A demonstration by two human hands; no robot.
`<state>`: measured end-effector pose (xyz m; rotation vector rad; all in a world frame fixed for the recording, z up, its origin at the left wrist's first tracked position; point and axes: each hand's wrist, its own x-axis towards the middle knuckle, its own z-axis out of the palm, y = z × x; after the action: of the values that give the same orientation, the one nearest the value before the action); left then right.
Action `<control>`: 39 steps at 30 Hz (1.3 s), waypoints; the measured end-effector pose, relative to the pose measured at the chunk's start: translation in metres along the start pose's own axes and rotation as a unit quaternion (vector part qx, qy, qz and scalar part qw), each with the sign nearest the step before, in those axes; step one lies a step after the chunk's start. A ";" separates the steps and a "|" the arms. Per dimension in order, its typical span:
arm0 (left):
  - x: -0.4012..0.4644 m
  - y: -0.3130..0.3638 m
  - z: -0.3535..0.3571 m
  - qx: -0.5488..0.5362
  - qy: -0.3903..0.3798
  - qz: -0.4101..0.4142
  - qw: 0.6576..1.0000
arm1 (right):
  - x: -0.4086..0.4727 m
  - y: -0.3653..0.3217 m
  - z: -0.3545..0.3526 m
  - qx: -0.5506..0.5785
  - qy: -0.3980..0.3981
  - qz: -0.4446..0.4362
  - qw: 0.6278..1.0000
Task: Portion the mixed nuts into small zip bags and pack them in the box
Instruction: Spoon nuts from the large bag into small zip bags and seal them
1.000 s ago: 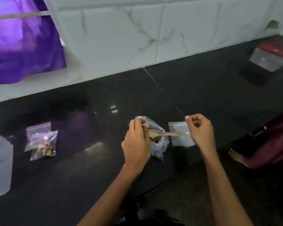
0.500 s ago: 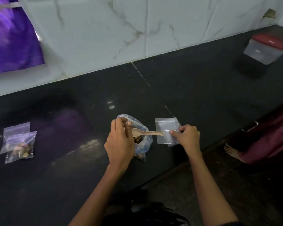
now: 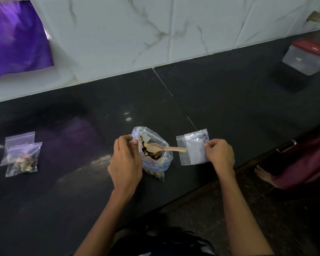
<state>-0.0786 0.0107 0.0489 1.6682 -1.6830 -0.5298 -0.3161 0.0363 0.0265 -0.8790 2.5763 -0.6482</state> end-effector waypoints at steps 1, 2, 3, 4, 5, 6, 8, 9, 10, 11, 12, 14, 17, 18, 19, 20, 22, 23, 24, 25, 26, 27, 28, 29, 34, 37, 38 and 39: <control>0.000 0.000 -0.001 -0.001 0.002 -0.001 1.000 | -0.001 -0.001 -0.003 0.000 0.001 0.008 1.000; -0.001 0.000 -0.002 -0.001 0.004 -0.002 1.000 | -0.003 -0.003 -0.008 0.002 0.003 0.013 1.000; -0.001 0.000 -0.004 -0.002 0.006 -0.005 1.000 | -0.004 -0.005 -0.013 0.008 0.005 0.014 1.000; -0.001 0.000 -0.006 -0.004 0.007 -0.007 1.000 | -0.007 -0.008 -0.020 0.020 0.008 0.008 1.000; -0.002 0.001 -0.009 -0.009 0.009 -0.008 1.000 | -0.010 -0.013 -0.029 0.040 0.012 -0.008 0.999; -0.002 0.002 -0.012 -0.018 0.012 -0.009 1.000 | -0.013 -0.020 -0.038 0.065 0.020 -0.035 0.997; 0.000 0.005 -0.020 -0.047 0.018 -0.011 0.999 | -0.025 -0.039 -0.053 0.127 0.049 -0.115 0.984; 0.001 0.007 -0.023 -0.070 0.017 -0.013 0.997 | -0.034 -0.053 -0.057 0.164 0.061 -0.161 0.971; 0.004 0.009 -0.028 -0.098 0.015 -0.016 0.995 | -0.044 -0.067 -0.058 0.203 0.065 -0.205 0.955; 0.007 0.012 -0.032 -0.130 0.010 -0.021 0.991 | -0.055 -0.081 -0.053 0.237 0.059 -0.244 0.938; 0.010 0.015 -0.037 -0.164 0.005 -0.029 0.986 | -0.066 -0.093 -0.045 0.262 0.048 -0.282 0.922; 0.017 0.021 -0.047 -0.227 0.000 -0.063 0.972 | -0.088 -0.112 -0.020 0.286 0.023 -0.354 0.890; 0.024 0.023 -0.061 -0.314 -0.001 -0.146 0.938 | -0.112 -0.124 0.018 0.265 0.006 -0.440 0.858; 0.025 0.021 -0.065 -0.333 -0.003 -0.168 0.928 | -0.116 -0.124 0.029 0.243 0.010 -0.470 0.848; 0.026 0.019 -0.069 -0.344 -0.004 -0.184 0.921 | -0.119 -0.125 0.038 0.227 0.016 -0.495 0.838; 0.026 0.015 -0.072 -0.348 -0.001 -0.198 0.916 | -0.121 -0.125 0.045 0.223 0.017 -0.511 0.830; 0.027 0.007 -0.076 -0.345 0.018 -0.228 0.910 | -0.123 -0.127 0.057 0.222 0.011 -0.530 0.818; 0.027 0.003 -0.078 -0.340 0.027 -0.240 0.909 | -0.123 -0.129 0.062 0.214 0.010 -0.539 0.815; 0.028 -0.001 -0.079 -0.332 0.035 -0.250 0.909 | -0.122 -0.129 0.067 0.202 0.010 -0.548 0.811; 0.029 -0.004 -0.080 -0.328 0.041 -0.257 0.908 | -0.120 -0.130 0.073 0.191 0.011 -0.558 0.808; 0.030 -0.007 -0.081 -0.329 0.046 -0.264 0.906 | -0.118 -0.131 0.078 0.180 0.014 -0.565 0.805; 0.031 -0.009 -0.083 -0.330 0.051 -0.268 0.904 | -0.118 -0.131 0.081 0.171 0.016 -0.569 0.804; 0.033 -0.010 -0.085 -0.326 0.055 -0.270 0.905 | -0.118 -0.132 0.084 0.165 0.019 -0.573 0.803; 0.034 -0.012 -0.086 -0.309 0.057 -0.265 0.912 | -0.118 -0.134 0.086 0.162 0.021 -0.577 0.800; 0.038 -0.030 -0.083 -0.220 0.066 -0.224 0.947 | -0.115 -0.143 0.089 0.103 -0.024 -0.592 0.799; 0.039 -0.032 -0.083 -0.203 0.061 -0.206 0.955 | -0.122 -0.152 0.074 0.123 -0.175 -0.507 0.835; 0.039 -0.031 -0.083 -0.198 0.057 -0.196 0.959 | -0.125 -0.157 0.068 0.186 -0.227 -0.448 0.844; 0.039 -0.030 -0.083 -0.190 0.056 -0.187 0.962 | -0.128 -0.162 0.062 0.255 -0.265 -0.387 0.846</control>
<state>0.0044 -0.0143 0.0906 1.6908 -1.0999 -0.8625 -0.1137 -0.0155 0.0805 -1.6115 1.3921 -1.0458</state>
